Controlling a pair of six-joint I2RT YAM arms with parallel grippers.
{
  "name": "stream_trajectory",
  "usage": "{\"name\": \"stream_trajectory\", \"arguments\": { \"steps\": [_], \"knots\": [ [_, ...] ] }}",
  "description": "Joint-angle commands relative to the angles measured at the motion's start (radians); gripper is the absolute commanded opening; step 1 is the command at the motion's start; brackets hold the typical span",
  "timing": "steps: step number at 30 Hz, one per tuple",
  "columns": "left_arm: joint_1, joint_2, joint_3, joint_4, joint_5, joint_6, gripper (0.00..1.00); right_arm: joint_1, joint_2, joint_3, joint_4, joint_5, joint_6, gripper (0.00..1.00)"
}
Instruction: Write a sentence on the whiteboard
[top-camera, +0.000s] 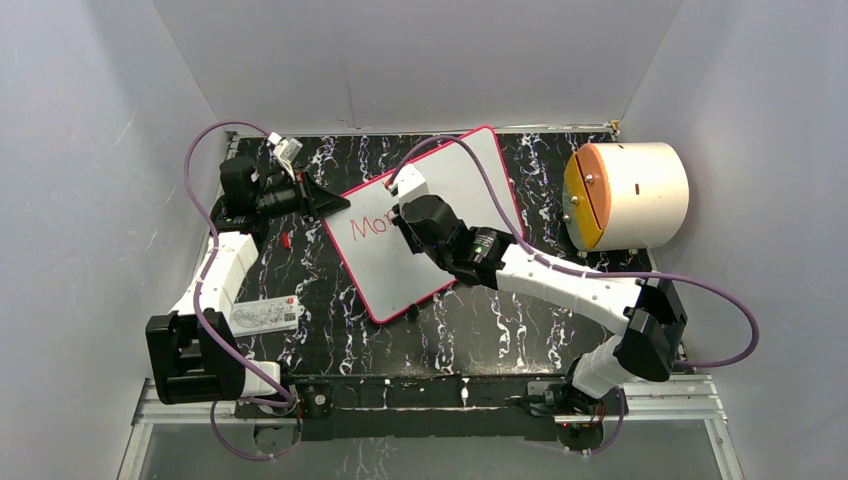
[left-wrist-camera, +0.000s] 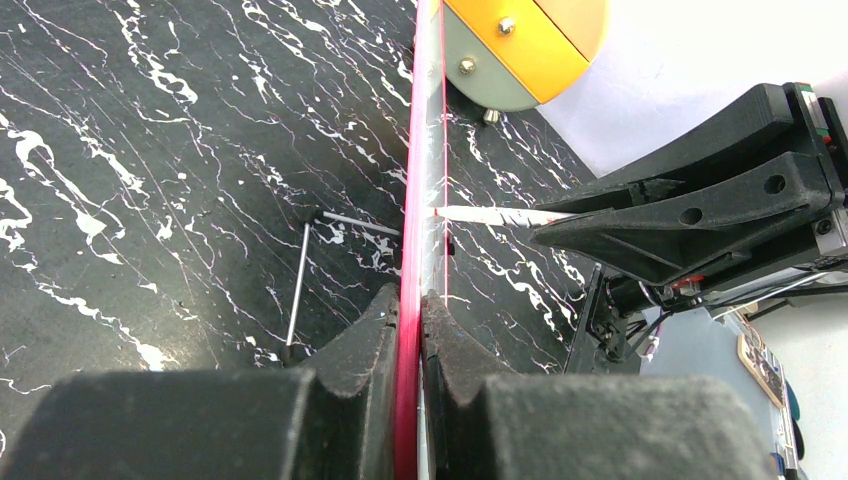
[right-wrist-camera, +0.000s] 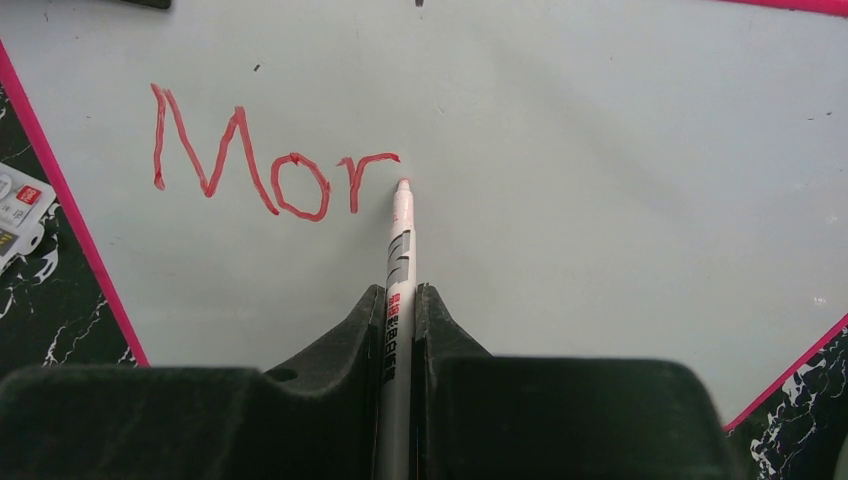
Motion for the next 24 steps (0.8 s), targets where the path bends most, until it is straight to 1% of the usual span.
{"name": "stream_trajectory", "arguments": {
  "steps": [1, 6, 13, 24],
  "knots": [
    [-0.031, 0.029, -0.024, -0.113, -0.020, 0.052, 0.00, -0.014, 0.006, 0.007, -0.006, 0.042, 0.010, 0.00],
    [-0.031, 0.030, -0.026, -0.112, -0.020, 0.052, 0.00, -0.016, 0.006, 0.012, -0.007, 0.069, 0.002, 0.00],
    [-0.031, 0.030, -0.026, -0.112, -0.019, 0.052, 0.00, -0.023, 0.002, 0.007, 0.036, 0.086, -0.011, 0.00],
    [-0.031, 0.033, -0.026, -0.112, -0.015, 0.054, 0.00, -0.023, 0.007, 0.015, 0.102, 0.049, -0.038, 0.00]
  ]
}}
